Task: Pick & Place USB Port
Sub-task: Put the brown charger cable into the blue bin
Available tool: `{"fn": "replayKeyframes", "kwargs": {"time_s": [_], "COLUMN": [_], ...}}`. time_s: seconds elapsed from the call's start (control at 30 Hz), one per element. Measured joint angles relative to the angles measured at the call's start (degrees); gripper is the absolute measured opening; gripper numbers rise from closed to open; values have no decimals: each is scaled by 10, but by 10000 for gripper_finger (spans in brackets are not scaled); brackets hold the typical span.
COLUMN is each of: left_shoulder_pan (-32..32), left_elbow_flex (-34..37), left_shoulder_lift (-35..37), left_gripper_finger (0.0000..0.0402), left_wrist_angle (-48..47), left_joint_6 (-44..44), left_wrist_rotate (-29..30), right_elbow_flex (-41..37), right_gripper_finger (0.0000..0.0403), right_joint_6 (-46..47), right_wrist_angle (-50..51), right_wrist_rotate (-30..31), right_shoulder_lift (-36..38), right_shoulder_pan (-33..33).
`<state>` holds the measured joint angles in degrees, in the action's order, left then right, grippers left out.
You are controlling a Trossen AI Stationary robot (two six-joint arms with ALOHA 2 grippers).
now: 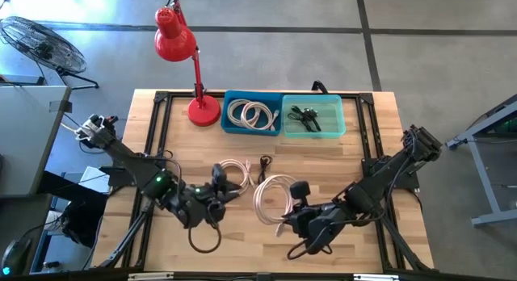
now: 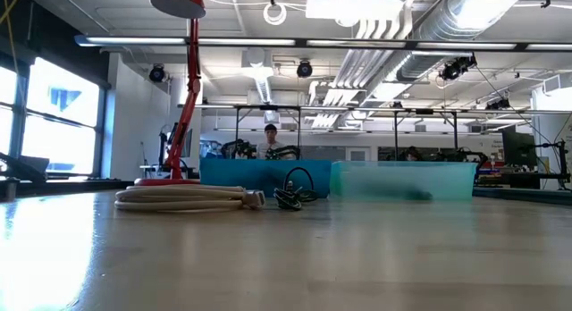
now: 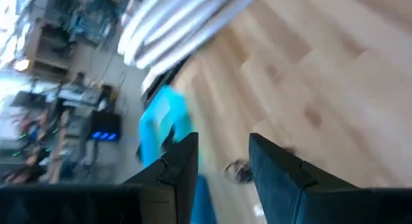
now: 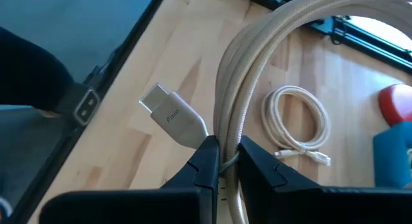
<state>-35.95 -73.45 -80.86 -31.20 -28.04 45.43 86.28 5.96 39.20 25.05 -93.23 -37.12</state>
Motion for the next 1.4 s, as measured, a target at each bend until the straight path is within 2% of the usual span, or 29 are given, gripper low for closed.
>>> {"fn": "replayKeyframes", "kwargs": {"time_s": [0.1, 0.27, 0.43, 0.57, 0.7, 0.9, 1.1, 1.4], "left_shoulder_pan": [9, 16, 15, 15, 14, 10, 10, 10], "left_elbow_flex": [0, 0, 0, 0, 0, 0, 1, 1], "left_shoulder_lift": [0, 0, 0, 0, 0, 0, -9, -24], "left_gripper_finger": [134, 145, 195, 237, 260, 264, 264, 264], "left_wrist_angle": [22, 36, 89, 96, 92, 106, 178, 239], "left_joint_6": [-6, -44, -93, -127, -172, -289, -420, -533], "left_wrist_rotate": [-16, 1, 78, 89, 46, -29, -48, -86], "right_elbow_flex": [0, 0, 0, 0, 10, 39, 47, 47], "right_gripper_finger": [29, 29, 29, 29, 29, 29, 29, 29], "right_joint_6": [0, 0, 9, 14, 15, 6, 5, 9], "right_wrist_angle": [4, 18, 17, 9, 6, 0, -5, -10], "right_wrist_rotate": [-16, -22, -34, -34, -43, -59, -84, -108], "right_shoulder_lift": [0, 0, 0, 0, 0, 0, 0, 0], "right_shoulder_pan": [-4, -6, -5, -5, -5, -2, 10, 12]}}
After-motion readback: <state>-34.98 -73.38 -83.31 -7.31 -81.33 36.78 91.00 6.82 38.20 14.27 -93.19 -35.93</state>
